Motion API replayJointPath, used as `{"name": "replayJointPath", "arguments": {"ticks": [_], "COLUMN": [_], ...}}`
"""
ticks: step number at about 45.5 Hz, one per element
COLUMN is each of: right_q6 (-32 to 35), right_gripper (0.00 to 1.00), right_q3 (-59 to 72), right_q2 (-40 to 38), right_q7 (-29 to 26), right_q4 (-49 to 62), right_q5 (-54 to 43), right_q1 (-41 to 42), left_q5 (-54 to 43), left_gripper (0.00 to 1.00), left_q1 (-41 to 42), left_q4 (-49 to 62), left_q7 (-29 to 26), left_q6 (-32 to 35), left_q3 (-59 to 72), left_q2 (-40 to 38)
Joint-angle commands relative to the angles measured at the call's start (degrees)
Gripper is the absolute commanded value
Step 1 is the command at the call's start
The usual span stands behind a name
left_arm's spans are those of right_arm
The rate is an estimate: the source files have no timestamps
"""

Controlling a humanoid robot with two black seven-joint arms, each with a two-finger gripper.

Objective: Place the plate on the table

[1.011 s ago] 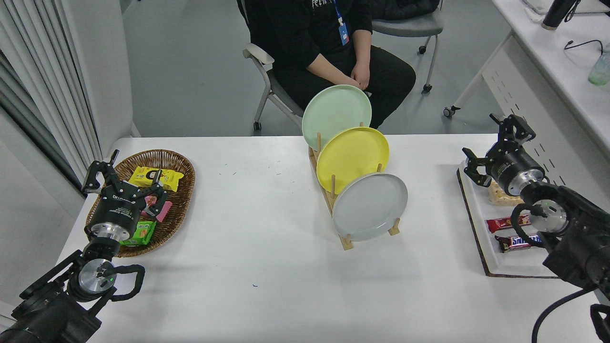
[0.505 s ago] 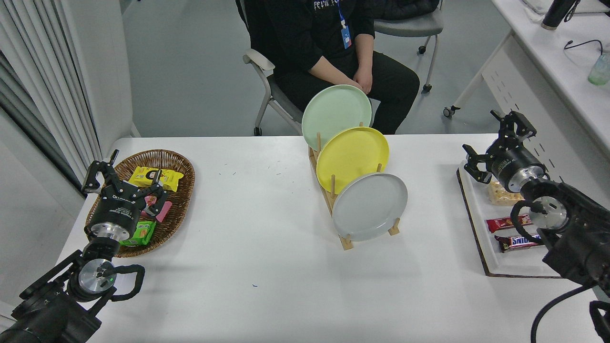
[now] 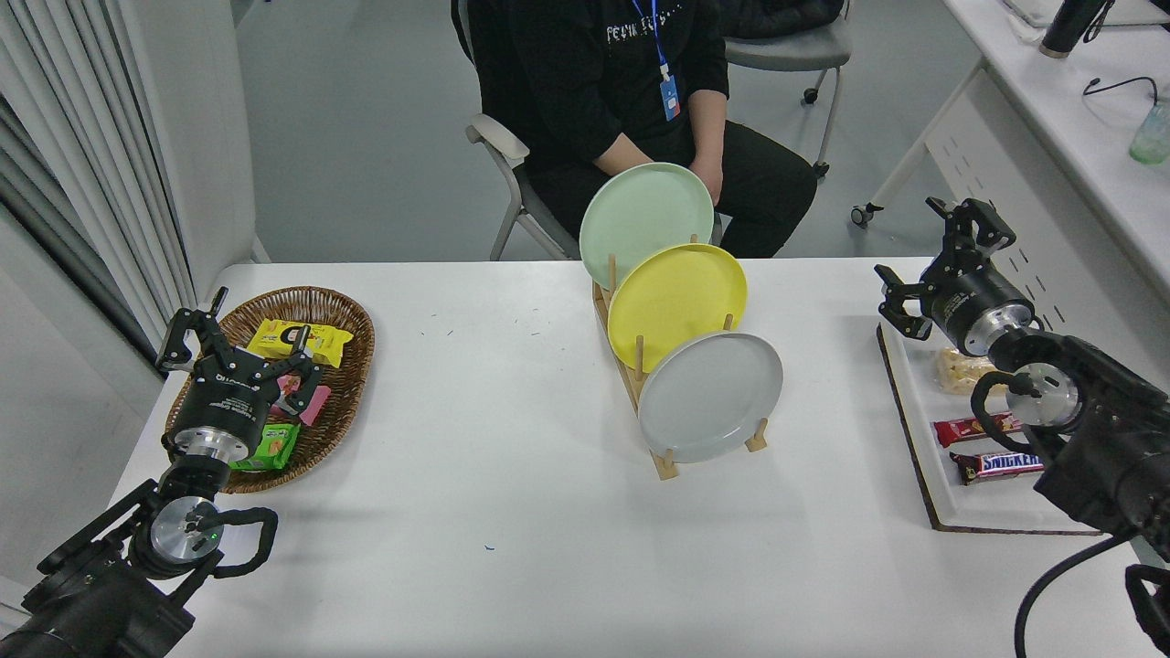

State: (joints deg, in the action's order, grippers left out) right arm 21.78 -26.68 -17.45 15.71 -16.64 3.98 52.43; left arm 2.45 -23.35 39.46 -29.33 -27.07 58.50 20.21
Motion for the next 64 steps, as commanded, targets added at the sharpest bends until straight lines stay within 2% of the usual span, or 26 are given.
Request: {"name": "replayJointPath", "arguments": {"ticks": [1, 27, 45, 64], "right_q6": [0.02, -0.16, -0.16, -1.82], "right_gripper": [0.99, 0.99, 0.99, 0.99], "right_q3": [0.14, 9.89, 13.5, 13.41], "right_q2": [-2.41, -6.45, -14.19, -11.29], "right_q7": [-0.94, -1.91, -2.0, -1.91], "right_q4": [-6.65, -20.19, -33.98, -35.31], "right_q5": [-0.38, 0.24, 2.43, 3.4], "right_q1": [-0.75, -2.77, -7.95, -10.5], "left_q5": [0.01, 0.01, 0.01, 0.01], "left_gripper": [0.98, 0.98, 0.98, 0.98], "left_q1": [0.06, 0.06, -0.03, -0.03], "left_q4": [0.0, 0.0, 0.0, 0.0], "left_q7": [-0.02, -0.02, -0.02, -0.02], "left_q6": [0.0, 0.0, 0.0, 0.0], "left_q3": [0.03, 0.03, -0.06, -0.06], "left_q2": [0.0, 0.0, 0.0, 0.0]}}
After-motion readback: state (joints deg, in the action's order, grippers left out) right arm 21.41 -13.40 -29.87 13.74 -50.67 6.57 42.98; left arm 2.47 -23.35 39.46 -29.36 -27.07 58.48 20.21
